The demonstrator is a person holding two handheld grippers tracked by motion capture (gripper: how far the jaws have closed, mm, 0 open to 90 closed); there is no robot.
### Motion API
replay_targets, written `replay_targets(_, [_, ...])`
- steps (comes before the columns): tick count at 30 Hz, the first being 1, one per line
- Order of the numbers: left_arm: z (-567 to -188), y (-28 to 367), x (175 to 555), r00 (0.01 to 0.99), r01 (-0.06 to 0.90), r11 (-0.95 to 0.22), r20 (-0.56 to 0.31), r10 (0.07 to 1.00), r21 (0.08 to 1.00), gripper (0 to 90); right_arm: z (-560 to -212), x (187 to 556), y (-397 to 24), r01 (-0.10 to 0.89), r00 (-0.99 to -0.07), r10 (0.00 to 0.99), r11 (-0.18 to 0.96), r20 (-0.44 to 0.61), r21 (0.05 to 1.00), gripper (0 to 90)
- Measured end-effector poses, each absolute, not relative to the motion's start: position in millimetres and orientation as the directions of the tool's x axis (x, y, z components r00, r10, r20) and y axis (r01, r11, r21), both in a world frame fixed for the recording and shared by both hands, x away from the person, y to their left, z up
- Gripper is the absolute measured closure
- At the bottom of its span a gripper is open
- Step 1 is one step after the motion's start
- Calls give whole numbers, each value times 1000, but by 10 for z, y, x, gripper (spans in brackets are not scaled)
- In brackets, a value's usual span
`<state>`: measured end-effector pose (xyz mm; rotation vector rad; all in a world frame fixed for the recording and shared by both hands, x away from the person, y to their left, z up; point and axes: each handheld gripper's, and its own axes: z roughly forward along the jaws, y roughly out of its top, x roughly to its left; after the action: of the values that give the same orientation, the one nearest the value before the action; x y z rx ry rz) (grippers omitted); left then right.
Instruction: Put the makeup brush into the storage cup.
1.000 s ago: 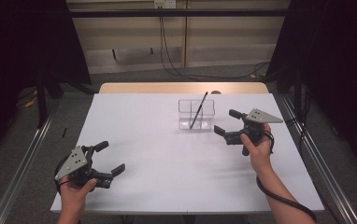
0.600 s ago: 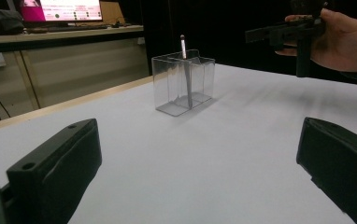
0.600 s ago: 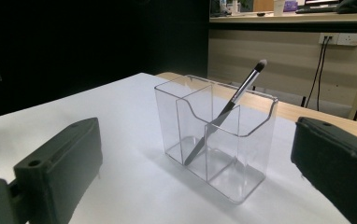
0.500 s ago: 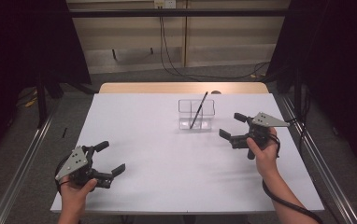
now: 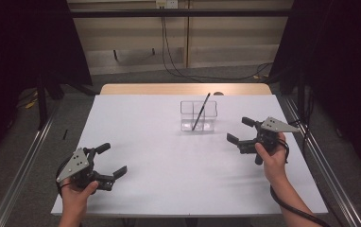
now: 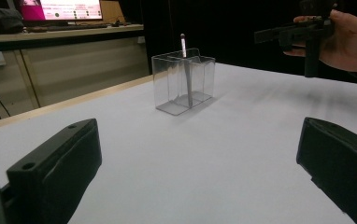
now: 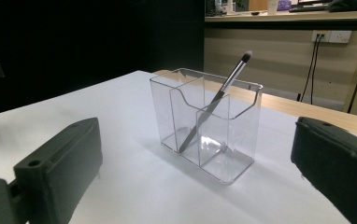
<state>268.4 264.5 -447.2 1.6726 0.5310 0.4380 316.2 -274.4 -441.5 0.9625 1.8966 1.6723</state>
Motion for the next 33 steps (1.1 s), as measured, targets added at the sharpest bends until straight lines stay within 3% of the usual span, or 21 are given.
replay_targets(33, [-4467, 2642, 2686, 819, 98, -132, -5, 574, 986, 0, -4525, 2857, -3024, 224, -651, 750, 42, 118, 974, 18])
